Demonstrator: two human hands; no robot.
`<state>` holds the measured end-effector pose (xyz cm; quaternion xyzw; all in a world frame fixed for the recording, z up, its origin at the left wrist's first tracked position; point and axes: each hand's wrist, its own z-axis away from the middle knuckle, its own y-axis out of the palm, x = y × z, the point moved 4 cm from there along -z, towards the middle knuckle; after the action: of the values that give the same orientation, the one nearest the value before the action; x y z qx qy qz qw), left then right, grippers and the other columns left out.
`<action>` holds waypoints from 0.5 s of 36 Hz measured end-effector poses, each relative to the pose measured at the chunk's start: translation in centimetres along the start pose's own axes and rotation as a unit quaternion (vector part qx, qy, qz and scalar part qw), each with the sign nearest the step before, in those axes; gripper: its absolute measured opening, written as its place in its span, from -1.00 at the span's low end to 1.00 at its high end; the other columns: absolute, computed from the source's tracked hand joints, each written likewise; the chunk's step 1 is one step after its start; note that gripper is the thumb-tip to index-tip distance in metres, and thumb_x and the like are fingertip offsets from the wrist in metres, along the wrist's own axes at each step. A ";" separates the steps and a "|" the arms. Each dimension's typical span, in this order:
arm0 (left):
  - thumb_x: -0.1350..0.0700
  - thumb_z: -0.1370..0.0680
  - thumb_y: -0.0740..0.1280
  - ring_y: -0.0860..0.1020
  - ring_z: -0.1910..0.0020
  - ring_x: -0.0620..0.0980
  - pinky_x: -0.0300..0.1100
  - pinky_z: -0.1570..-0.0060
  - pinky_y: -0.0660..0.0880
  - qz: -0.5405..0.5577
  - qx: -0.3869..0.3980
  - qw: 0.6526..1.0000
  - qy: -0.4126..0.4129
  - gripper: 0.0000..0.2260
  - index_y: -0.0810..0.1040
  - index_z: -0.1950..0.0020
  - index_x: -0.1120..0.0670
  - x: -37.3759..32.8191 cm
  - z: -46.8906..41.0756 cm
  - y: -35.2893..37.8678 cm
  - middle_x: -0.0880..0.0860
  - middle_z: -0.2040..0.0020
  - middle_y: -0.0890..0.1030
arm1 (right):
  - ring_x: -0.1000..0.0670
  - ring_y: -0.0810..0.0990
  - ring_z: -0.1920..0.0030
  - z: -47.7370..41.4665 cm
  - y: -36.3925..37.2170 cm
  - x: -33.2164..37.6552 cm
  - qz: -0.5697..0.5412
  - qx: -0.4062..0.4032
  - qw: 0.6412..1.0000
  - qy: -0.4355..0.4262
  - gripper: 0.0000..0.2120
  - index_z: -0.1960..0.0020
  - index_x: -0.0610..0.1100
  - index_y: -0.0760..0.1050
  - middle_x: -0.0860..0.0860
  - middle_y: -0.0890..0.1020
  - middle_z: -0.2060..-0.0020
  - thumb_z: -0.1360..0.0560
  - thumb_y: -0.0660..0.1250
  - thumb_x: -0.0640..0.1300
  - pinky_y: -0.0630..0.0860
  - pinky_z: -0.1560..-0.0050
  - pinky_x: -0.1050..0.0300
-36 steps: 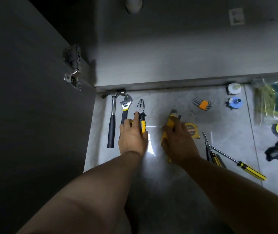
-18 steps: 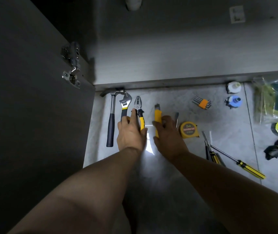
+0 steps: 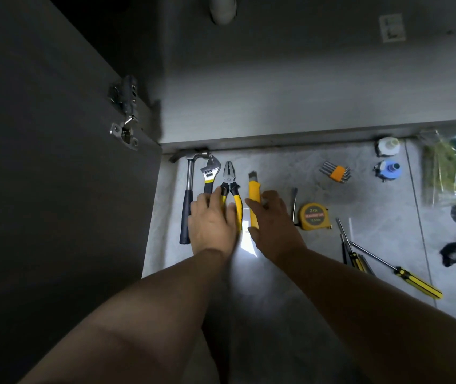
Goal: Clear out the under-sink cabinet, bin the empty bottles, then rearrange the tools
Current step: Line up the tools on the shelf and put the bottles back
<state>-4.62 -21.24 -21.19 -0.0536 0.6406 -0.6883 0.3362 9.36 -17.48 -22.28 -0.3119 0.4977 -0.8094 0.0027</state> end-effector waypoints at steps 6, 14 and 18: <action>0.11 -0.61 0.30 0.40 -0.26 0.07 0.04 -0.21 0.54 -0.009 0.044 0.998 -0.034 -0.51 0.36 -0.54 -0.09 3.8 0.1 0.3 0.05 -0.31 0.40 | -0.11 0.33 -0.36 0.7 0.0 0.0 0.044 -0.010 0.999 -0.002 -0.47 -0.50 -0.02 0.27 -0.11 0.26 -0.41 -0.57 0.32 -0.02 0.47 -0.30 0.01; 0.08 -0.64 0.30 0.49 -0.17 0.02 -0.18 -0.25 0.44 0.021 0.062 0.992 -0.108 -0.55 0.37 -0.53 -0.13 5.0 -0.2 0.8 0.02 -0.24 0.40 | -0.11 0.33 -0.36 0.6 0.5 0.2 0.033 0.002 0.999 -0.006 -0.47 -0.51 -0.06 0.25 -0.09 0.25 -0.42 -0.58 0.31 -0.11 0.50 -0.28 -0.03; 0.08 -0.65 0.28 0.49 -0.19 0.05 -0.15 -0.18 0.46 0.004 0.065 0.991 -0.115 -0.56 0.36 -0.54 -0.12 5.0 0.3 0.7 0.01 -0.26 0.40 | -0.11 0.36 -0.33 0.6 0.5 0.4 0.034 0.002 0.999 -0.007 -0.49 -0.49 -0.06 0.26 -0.09 0.28 -0.39 -0.58 0.30 -0.10 0.52 -0.25 -0.04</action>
<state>-8.09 -24.13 -23.56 -0.1074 0.5518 -0.7165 0.4131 9.12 -18.33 -22.31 -0.3002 0.5066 -0.8075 0.0342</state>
